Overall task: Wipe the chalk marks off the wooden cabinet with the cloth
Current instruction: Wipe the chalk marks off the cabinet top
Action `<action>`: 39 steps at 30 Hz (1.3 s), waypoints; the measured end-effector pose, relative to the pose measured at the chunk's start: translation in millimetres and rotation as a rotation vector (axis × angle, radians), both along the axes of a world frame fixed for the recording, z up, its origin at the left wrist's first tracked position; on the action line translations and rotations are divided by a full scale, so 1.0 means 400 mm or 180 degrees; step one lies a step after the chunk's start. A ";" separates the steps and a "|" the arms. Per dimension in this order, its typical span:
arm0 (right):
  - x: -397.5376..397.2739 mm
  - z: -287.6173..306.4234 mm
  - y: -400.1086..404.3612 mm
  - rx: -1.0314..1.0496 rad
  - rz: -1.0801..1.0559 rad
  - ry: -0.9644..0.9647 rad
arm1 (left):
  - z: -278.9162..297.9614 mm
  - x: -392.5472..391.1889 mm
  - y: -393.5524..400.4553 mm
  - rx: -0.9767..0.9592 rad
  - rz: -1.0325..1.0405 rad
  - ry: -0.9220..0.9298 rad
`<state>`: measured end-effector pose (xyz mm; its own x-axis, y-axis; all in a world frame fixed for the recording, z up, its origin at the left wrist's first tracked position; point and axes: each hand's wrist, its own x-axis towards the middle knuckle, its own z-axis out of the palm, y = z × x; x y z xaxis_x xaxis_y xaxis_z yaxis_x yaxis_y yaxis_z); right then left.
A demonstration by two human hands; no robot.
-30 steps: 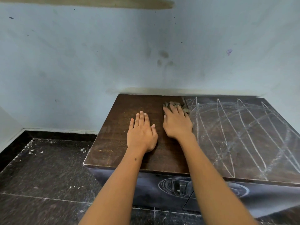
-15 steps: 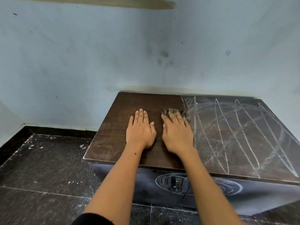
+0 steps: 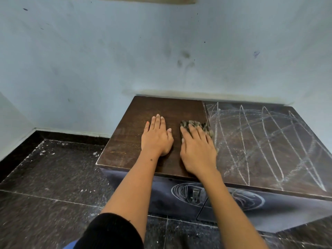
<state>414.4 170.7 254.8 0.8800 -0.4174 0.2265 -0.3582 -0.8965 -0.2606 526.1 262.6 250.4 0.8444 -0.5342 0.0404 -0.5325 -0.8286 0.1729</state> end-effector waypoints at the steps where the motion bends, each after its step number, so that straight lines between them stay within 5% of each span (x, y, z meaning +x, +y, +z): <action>1: -0.042 -0.011 0.022 -0.0068 -0.0037 -0.0075 | -0.001 0.001 0.000 0.0010 -0.0001 0.0013; 9: 0.056 0.052 -0.041 0.0316 0.0153 0.0315 | 0.004 -0.001 0.001 0.0006 0.0006 -0.0027; 15: -0.107 -0.014 0.034 0.0029 0.0007 -0.0091 | 0.001 -0.001 0.001 -0.0043 0.0033 -0.0053; 21: 0.019 0.048 -0.047 0.0300 0.0171 0.0327 | 0.003 -0.004 0.000 -0.0023 0.0037 -0.0059; 27: -0.149 -0.008 0.040 -0.0084 -0.0042 -0.0175 | 0.015 -0.010 0.000 0.0068 0.0023 0.0046; 35: -0.015 0.048 -0.026 0.0262 0.0146 0.0384 | 0.026 -0.091 -0.011 0.0076 0.0285 0.0231; 39: -0.140 0.003 0.043 -0.0040 0.0000 -0.0028 | 0.013 -0.127 -0.021 -0.0020 0.0349 0.0098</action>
<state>358.2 188.0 256.0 0.8779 -0.4146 0.2396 -0.3560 -0.8997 -0.2524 475.4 254.3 255.6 0.8987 -0.4383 0.0166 -0.4330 -0.8804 0.1933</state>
